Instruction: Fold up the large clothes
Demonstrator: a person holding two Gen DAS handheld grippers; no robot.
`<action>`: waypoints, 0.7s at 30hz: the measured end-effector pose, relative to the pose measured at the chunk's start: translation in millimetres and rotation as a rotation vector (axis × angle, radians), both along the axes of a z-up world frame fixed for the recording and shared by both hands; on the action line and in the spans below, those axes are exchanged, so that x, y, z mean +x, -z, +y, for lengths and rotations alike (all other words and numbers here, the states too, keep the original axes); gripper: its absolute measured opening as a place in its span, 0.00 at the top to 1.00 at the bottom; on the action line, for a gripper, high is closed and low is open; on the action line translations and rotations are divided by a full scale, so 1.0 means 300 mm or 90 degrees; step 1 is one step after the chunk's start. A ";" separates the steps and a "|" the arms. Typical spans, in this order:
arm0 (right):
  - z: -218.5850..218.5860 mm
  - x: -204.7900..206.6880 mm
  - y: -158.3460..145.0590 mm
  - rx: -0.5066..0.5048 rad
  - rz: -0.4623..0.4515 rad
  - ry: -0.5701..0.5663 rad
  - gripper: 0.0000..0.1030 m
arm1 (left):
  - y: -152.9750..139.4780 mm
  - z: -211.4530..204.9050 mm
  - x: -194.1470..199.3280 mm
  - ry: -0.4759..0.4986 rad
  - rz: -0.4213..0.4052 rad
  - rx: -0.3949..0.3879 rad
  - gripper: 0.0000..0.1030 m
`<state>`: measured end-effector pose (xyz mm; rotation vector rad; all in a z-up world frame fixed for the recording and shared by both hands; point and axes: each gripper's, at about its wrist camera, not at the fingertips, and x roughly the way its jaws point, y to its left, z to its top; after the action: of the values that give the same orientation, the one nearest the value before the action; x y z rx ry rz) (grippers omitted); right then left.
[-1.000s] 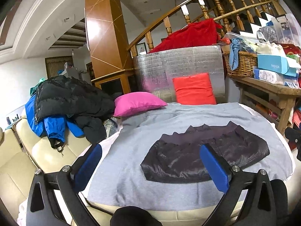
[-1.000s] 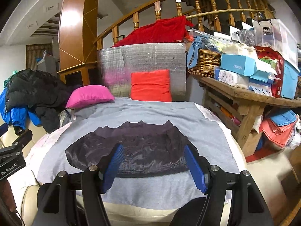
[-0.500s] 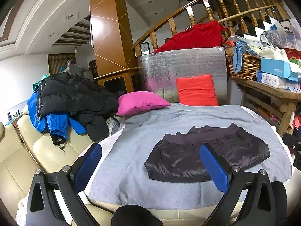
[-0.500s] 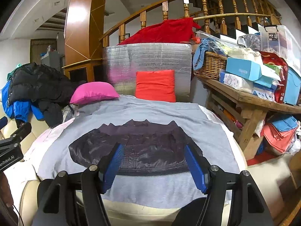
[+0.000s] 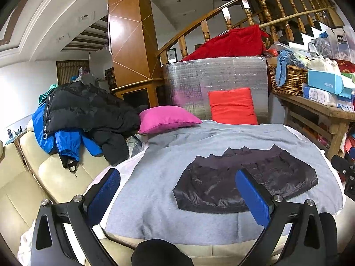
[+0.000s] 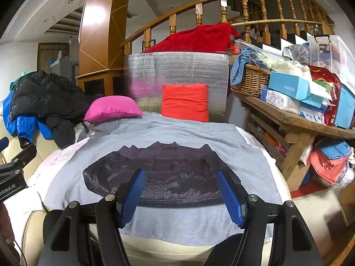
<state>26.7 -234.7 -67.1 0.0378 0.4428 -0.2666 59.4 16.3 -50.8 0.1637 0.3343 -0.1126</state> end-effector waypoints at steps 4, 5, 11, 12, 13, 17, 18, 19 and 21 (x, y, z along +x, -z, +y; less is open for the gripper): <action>0.015 0.003 -0.003 -0.002 0.000 -0.003 0.31 | -0.001 0.007 -0.003 -0.004 -0.005 0.002 0.00; 0.019 0.004 -0.003 -0.003 0.000 -0.005 0.31 | -0.001 0.009 -0.006 -0.006 -0.006 0.002 0.00; 0.032 0.015 -0.002 -0.006 0.001 -0.013 0.31 | -0.004 0.020 -0.004 -0.011 -0.008 -0.002 0.00; 0.034 0.020 -0.001 -0.005 0.003 -0.014 0.31 | -0.004 0.022 -0.001 -0.011 -0.008 -0.002 0.00; 0.036 0.025 0.001 -0.006 0.004 -0.015 0.31 | -0.004 0.023 0.001 -0.012 -0.007 -0.003 0.00; 0.038 0.041 0.005 -0.005 0.011 -0.016 0.31 | -0.001 0.024 0.013 -0.010 -0.001 -0.006 0.00; 0.038 0.047 0.005 -0.006 0.013 -0.015 0.31 | 0.001 0.025 0.017 -0.008 0.001 -0.007 0.00; 0.037 0.052 0.004 -0.006 0.015 -0.013 0.31 | 0.003 0.027 0.022 -0.006 0.003 -0.008 0.00; 0.041 0.056 0.006 -0.006 0.018 -0.012 0.31 | 0.012 0.032 0.031 -0.006 0.007 -0.012 0.00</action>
<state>43.5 -222.4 -68.9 0.0205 0.4692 -0.2517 68.8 25.8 -54.3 0.1423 0.3448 -0.1069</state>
